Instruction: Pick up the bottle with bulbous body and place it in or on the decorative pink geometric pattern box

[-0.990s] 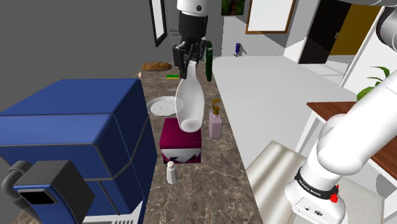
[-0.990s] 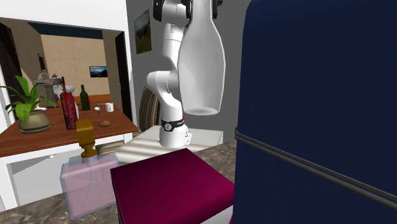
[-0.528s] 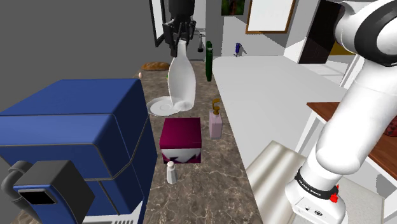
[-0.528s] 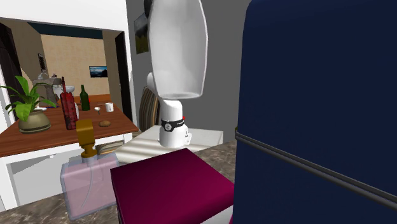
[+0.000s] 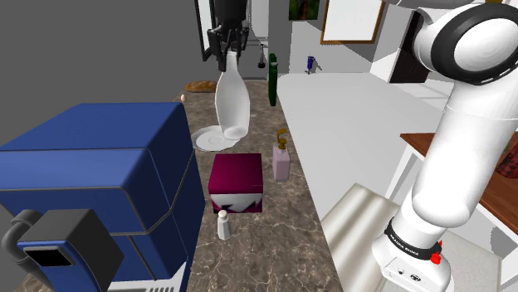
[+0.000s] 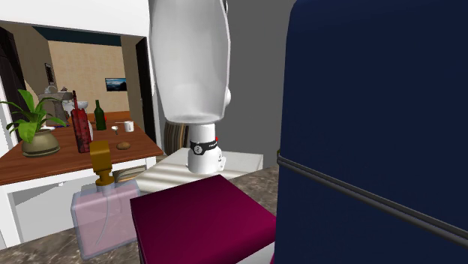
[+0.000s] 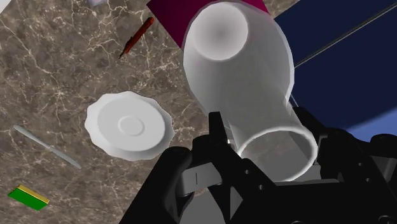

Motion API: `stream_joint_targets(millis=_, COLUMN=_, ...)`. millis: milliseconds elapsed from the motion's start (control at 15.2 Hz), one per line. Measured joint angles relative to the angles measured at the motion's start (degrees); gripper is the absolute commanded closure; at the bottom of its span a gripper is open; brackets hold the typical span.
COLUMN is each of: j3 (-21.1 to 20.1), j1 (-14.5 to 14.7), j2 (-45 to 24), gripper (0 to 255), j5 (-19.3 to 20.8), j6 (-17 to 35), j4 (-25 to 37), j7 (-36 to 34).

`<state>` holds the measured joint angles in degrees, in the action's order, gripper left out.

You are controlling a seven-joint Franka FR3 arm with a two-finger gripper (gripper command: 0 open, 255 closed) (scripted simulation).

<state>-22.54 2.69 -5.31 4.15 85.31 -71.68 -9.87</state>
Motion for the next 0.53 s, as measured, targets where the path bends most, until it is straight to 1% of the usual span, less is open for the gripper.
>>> stream_joint_targets(millis=528, j3=0.57, j1=-0.92, j2=3.37, gripper=255, j5=-1.52, j6=7.45, j4=-10.54, j7=0.74)
